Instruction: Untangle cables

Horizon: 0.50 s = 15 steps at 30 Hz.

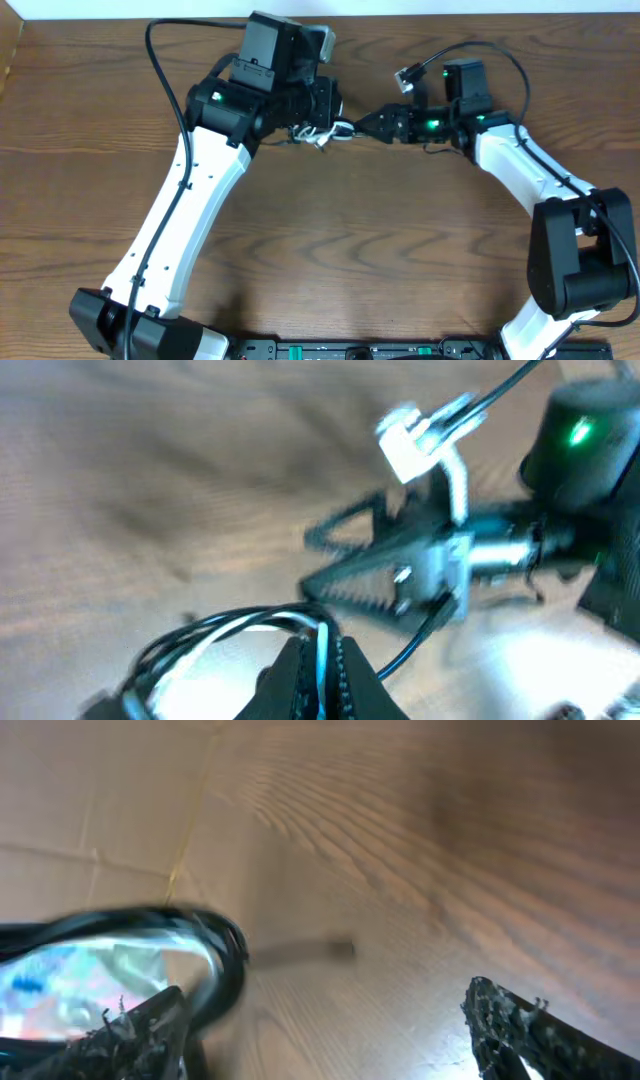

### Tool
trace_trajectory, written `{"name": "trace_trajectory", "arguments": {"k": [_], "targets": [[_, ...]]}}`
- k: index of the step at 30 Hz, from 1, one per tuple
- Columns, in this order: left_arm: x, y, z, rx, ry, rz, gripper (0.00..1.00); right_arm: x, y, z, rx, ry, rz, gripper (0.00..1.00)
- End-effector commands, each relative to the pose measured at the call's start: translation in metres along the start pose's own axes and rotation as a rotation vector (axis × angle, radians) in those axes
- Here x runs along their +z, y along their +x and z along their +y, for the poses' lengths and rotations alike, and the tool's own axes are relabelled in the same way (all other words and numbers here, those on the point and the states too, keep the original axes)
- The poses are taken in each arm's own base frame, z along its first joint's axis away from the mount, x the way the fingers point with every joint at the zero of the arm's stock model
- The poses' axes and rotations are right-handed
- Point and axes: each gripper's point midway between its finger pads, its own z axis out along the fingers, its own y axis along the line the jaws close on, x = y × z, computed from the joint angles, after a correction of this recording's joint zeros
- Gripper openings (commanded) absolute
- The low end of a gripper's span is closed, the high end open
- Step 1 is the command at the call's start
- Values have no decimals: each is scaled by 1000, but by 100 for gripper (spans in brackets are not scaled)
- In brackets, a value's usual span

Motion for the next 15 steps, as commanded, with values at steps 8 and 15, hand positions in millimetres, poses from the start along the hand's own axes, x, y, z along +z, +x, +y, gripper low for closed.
{"name": "trace_trajectory", "arguments": {"k": [8,15], "targets": [[-25,10,-1,-120,215,87,7,-60,-29,43,-405,-197,-112,88],[-36,15,-22,-133,372,123,8,-63,-21,93,-582,-429,-102,89]]}}
